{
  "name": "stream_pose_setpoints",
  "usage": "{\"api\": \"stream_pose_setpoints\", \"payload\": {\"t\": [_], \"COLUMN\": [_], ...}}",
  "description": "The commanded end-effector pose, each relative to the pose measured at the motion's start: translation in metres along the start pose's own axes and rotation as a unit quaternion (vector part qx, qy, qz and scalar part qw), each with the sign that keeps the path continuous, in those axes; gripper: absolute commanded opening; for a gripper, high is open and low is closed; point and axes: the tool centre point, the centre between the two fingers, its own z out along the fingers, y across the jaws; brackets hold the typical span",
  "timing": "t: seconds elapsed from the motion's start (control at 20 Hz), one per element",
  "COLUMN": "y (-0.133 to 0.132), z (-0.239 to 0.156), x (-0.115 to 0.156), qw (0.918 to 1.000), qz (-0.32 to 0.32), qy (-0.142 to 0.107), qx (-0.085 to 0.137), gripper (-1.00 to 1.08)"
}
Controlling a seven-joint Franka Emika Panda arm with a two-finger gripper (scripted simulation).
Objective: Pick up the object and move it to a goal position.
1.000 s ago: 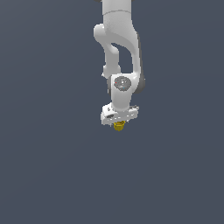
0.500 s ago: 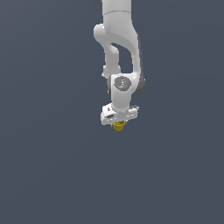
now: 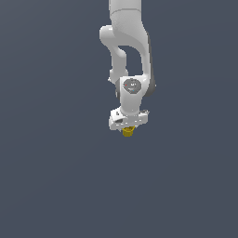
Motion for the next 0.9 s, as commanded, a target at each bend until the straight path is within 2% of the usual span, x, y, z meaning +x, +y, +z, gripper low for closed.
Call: {"api": "stream_pose_setpoints", "payload": {"t": [0.0,0.5,0.85], "y": [-0.009,-0.064,-0.086], "z": [-0.004,-0.028,-0.038], "x": [-0.005,-0.043,-0.056], "qw": [1.0,1.0,1.0], "qz": [0.0,-0.001,-0.001], "qy": [0.001,0.001,0.001], "qx": [0.0,0.0,0.0], "gripper": [-1.0,-1.0,-1.0]}}
